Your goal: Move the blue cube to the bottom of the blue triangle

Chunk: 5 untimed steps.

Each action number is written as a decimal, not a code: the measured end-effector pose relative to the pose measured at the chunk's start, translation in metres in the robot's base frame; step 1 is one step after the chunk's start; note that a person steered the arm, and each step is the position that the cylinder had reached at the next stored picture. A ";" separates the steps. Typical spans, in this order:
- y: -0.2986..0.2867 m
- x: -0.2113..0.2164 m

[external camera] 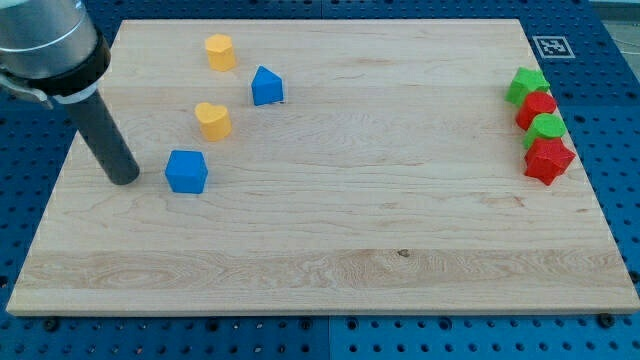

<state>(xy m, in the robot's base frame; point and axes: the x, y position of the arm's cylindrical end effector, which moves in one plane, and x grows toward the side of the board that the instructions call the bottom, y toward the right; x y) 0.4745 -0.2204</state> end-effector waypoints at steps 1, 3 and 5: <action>0.030 0.000; 0.053 0.002; 0.053 0.005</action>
<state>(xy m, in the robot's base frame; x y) 0.4793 -0.1674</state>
